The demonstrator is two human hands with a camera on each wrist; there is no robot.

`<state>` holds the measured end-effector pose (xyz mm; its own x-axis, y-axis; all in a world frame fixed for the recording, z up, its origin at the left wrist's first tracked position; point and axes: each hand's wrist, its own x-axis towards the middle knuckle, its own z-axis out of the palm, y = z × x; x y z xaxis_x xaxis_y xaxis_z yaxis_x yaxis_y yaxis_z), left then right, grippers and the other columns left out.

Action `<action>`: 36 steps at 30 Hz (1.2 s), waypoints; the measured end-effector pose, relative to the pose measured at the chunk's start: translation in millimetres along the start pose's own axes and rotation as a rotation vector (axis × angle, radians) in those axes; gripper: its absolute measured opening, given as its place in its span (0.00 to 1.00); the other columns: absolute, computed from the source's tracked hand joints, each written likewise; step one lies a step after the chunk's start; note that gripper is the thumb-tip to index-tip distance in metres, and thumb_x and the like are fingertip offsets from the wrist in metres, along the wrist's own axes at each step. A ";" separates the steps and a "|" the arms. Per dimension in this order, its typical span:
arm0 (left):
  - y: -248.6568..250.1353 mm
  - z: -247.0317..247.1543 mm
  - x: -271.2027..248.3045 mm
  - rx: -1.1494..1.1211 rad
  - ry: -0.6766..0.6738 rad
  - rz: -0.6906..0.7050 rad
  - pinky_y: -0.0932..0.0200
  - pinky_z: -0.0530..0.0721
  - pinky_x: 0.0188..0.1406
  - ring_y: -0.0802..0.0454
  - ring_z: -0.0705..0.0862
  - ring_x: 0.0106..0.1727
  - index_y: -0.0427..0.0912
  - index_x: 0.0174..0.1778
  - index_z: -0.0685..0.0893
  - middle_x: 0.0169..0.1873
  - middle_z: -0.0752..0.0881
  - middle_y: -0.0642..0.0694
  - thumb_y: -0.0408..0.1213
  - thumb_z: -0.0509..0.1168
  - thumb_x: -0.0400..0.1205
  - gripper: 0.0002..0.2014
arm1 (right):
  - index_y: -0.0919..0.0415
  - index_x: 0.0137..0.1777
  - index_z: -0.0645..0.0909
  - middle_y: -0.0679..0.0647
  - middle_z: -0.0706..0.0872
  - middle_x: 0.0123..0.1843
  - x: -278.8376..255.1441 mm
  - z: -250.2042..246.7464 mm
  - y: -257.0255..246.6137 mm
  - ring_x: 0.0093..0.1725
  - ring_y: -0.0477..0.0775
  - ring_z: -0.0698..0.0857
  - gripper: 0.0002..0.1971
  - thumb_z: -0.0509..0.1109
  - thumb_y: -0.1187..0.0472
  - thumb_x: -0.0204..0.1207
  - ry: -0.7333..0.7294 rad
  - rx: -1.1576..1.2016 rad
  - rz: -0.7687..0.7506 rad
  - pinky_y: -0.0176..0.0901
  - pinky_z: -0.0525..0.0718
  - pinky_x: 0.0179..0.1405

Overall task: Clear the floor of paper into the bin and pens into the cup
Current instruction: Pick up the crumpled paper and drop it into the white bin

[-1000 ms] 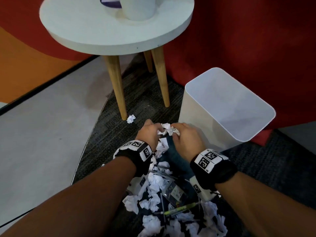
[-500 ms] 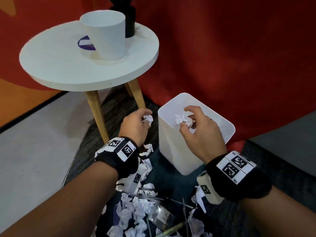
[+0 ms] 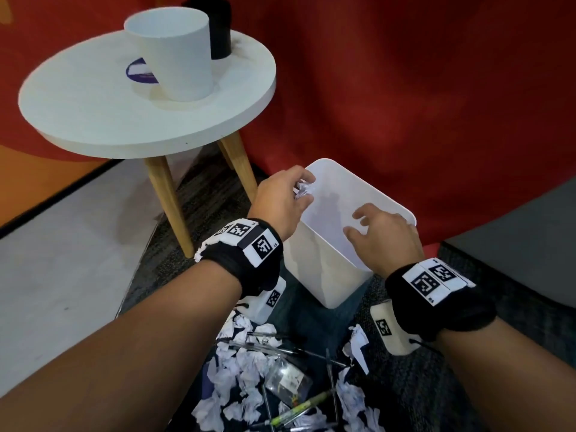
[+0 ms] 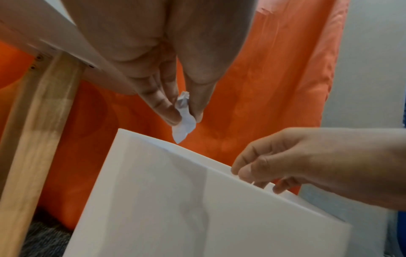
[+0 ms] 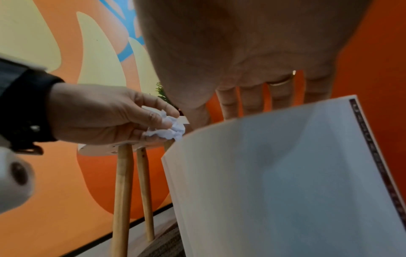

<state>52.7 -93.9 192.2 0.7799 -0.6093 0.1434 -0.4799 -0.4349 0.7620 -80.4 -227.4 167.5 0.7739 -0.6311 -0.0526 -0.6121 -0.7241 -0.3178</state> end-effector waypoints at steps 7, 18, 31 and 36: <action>-4.5 15.5 -8.3 0.032 -0.076 0.010 0.61 0.81 0.54 0.53 0.83 0.47 0.51 0.62 0.84 0.55 0.85 0.50 0.31 0.70 0.79 0.17 | 0.48 0.62 0.79 0.47 0.88 0.56 -7.9 -4.7 2.0 0.58 0.57 0.83 0.14 0.65 0.49 0.79 0.045 0.046 -0.054 0.53 0.76 0.61; -5.5 18.7 -15.3 0.027 0.000 0.066 0.53 0.80 0.40 0.54 0.77 0.34 0.51 0.44 0.83 0.30 0.79 0.51 0.38 0.67 0.77 0.03 | 0.51 0.39 0.80 0.45 0.78 0.28 -21.7 -14.6 -5.9 0.33 0.52 0.78 0.01 0.67 0.57 0.69 0.182 0.328 -0.247 0.47 0.79 0.37; -58.5 23.5 -49.7 0.103 0.058 -0.203 0.56 0.79 0.31 0.48 0.79 0.28 0.42 0.31 0.78 0.20 0.77 0.48 0.46 0.64 0.71 0.11 | 0.47 0.32 0.81 0.43 0.77 0.21 -51.1 -1.2 -30.3 0.28 0.39 0.74 0.06 0.66 0.56 0.68 -0.447 0.066 -0.431 0.38 0.74 0.36; -85.6 38.3 -64.9 0.217 -0.045 -0.268 0.56 0.79 0.32 0.42 0.81 0.30 0.42 0.33 0.76 0.22 0.80 0.45 0.48 0.65 0.71 0.12 | 0.47 0.40 0.84 0.47 0.83 0.30 -56.1 21.2 -41.2 0.35 0.53 0.82 0.07 0.64 0.51 0.68 -0.561 -0.090 -0.503 0.45 0.85 0.42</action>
<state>27.8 -42.5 93.5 0.8735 -0.4809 -0.0753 -0.3384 -0.7112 0.6162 -95.1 -156.3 163.5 0.9153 -0.0005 -0.4029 -0.1562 -0.9222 -0.3538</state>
